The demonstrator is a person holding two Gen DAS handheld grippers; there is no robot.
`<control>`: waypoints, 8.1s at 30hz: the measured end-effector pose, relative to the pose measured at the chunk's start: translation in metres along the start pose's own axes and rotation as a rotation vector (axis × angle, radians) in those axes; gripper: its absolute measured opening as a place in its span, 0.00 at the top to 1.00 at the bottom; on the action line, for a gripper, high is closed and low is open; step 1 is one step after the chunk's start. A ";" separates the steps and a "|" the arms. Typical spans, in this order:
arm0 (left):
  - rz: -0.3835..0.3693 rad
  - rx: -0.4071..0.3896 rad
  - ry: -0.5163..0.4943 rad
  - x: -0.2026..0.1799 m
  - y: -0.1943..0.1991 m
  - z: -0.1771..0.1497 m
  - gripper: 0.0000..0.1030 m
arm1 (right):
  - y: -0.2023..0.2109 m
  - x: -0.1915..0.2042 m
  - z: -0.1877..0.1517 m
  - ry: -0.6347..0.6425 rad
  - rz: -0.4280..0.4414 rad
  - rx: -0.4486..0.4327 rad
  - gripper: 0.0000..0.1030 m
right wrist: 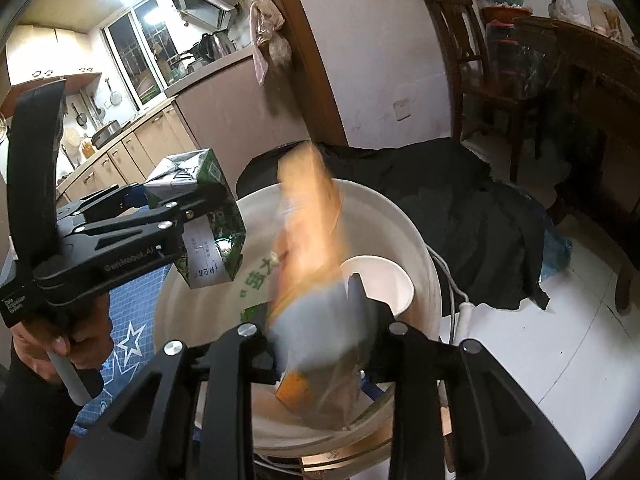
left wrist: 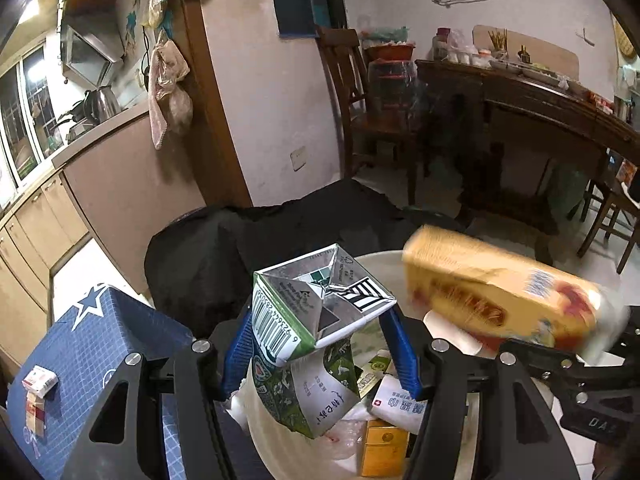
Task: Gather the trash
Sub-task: 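Open both tools to drop the box and carton into the bucket, then move both tools back over the table toward the remaining trash, then grasp the red Liqun cigarette pack with left tool while right tool grasps the white medicine box, then carry the cigarette pack and white medicine box with both tools over the bucket, then open both tools to drop the pack and medicine box into the bucket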
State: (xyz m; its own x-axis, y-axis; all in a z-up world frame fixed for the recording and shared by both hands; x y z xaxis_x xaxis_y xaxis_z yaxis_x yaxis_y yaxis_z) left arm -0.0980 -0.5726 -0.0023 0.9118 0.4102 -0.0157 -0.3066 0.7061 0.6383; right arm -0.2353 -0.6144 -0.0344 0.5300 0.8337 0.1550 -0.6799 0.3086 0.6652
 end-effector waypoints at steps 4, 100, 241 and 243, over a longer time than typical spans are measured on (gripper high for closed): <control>-0.024 0.014 0.029 0.005 -0.001 0.002 0.39 | 0.004 0.001 0.001 0.004 -0.003 -0.015 0.63; 0.190 0.152 0.263 0.530 0.055 -0.160 0.45 | -0.315 0.471 0.106 0.928 0.445 0.173 0.85; 0.035 -0.010 -0.030 -0.001 0.023 -0.027 0.45 | 0.024 0.030 -0.008 0.191 -0.011 -0.067 0.86; 0.035 -0.008 -0.029 -0.001 0.023 -0.026 0.45 | 0.022 0.030 -0.008 0.191 -0.008 -0.066 0.86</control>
State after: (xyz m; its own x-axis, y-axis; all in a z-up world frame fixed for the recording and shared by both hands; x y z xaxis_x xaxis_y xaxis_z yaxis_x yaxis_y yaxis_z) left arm -0.1133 -0.5418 -0.0079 0.9080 0.4181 0.0285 -0.3405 0.6963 0.6318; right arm -0.2383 -0.5786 -0.0204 0.4340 0.9009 0.0040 -0.7111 0.3398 0.6156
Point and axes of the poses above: each gripper's, at about its wrist camera, not at the fingertips, and y roughly against the way its jaws point, x to its left, z to its top, the point moved 2 cm from there along -y, roughly the way its jaws point, and after that the axes turned 11 degrees about y, right-handed, at the moved point
